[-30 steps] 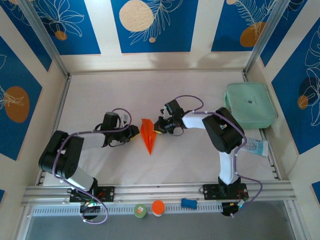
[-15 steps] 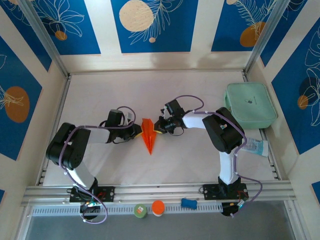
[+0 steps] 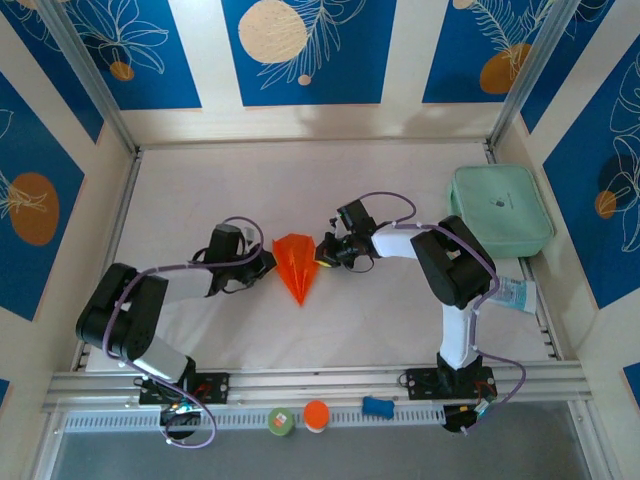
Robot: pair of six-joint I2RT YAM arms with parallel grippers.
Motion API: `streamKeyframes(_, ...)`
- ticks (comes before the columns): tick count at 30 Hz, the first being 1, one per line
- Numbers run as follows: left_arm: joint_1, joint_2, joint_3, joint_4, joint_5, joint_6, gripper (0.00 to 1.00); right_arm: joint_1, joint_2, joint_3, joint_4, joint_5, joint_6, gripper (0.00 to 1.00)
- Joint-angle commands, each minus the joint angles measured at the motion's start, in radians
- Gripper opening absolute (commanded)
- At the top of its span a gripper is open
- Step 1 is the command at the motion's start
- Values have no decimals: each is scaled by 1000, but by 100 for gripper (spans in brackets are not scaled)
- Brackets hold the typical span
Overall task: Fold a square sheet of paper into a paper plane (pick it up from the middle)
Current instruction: Move the paper plane to the top-center of the table.
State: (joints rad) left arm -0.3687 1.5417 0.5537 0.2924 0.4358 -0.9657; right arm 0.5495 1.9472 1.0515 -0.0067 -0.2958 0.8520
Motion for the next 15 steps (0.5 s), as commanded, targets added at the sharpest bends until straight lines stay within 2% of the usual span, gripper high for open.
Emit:
streamKeyframes(1, -13, 19, -18, 14, -28, -25, 0, 5, -26, -13, 4, -1, 15, 4)
streamKeyframes(8, -16, 31, 8, -50, -49, -7, 3, 10, -1, -16, -5, 12, 16, 3)
streamKeyframes(15, -18, 27, 40, -105, -26, 28, 16, 13, 19, 2, -22, -2, 4, 4)
